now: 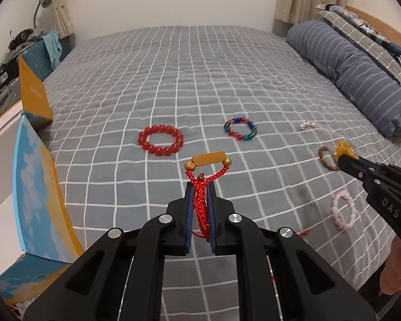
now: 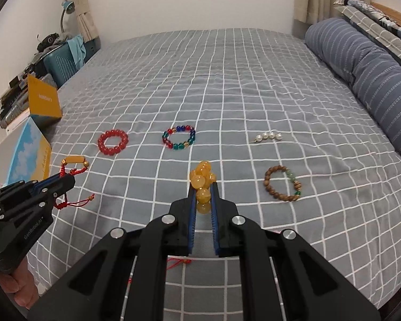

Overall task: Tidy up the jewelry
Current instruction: 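Carry the red cord bracelet and amber beads with both tools over the white box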

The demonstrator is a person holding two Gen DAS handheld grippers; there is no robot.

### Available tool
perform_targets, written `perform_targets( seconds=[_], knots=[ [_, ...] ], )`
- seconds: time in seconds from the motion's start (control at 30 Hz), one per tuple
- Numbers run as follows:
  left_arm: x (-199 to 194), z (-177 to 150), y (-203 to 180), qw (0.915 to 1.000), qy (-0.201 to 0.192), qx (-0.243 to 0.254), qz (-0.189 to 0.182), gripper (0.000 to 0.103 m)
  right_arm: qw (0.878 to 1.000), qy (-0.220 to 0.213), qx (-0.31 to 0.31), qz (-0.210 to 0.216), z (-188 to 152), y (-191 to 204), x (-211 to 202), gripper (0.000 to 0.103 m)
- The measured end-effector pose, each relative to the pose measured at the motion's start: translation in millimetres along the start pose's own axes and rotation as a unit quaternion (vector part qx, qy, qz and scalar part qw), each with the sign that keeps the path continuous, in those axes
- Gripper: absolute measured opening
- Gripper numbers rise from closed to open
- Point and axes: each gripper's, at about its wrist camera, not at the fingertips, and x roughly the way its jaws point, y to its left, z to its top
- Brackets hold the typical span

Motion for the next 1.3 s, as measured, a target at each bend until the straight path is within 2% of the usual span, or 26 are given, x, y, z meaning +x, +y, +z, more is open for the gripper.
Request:
perform_targets(
  seconds=[0.3,0.47,0.6,0.73,0.97,1.3],
  knots=[
    [-21.8,12.6,-2.9,0.9999,-0.014,0.002,0.005,0.009,1.0,0.004,0.006,0.002,4.7,-6.9,-10.1,0.009],
    [-40.2,22.7,9.4,0.9997,-0.022,-0.009,0.01,0.009,1.0,0.0,0.002,0.008,14.3,0.7,-18.1,0.009],
    [-64.8,31.5,33.0,0.9981,-0.04,-0.026,0.039,0.009,0.999,-0.014,-0.022,0.02,30.9,23.3,-30.3,0.009],
    [-86.5,34.0,68.3,0.9948,-0.05,-0.052,0.072,0.009,0.997,-0.025,-0.049,0.048,50.0,60.0,-36.2,0.009],
    [-112.0,28.2,139.0,0.9859,-0.054,-0.103,0.12,0.009,0.989,-0.026,-0.101,0.107,75.4,151.1,-27.0,0.009],
    [-142.6,-11.7,243.3,0.9642,-0.041,-0.178,0.192,0.009,0.965,-0.012,-0.169,0.198,77.5,292.9,-24.1,0.009]
  ],
)
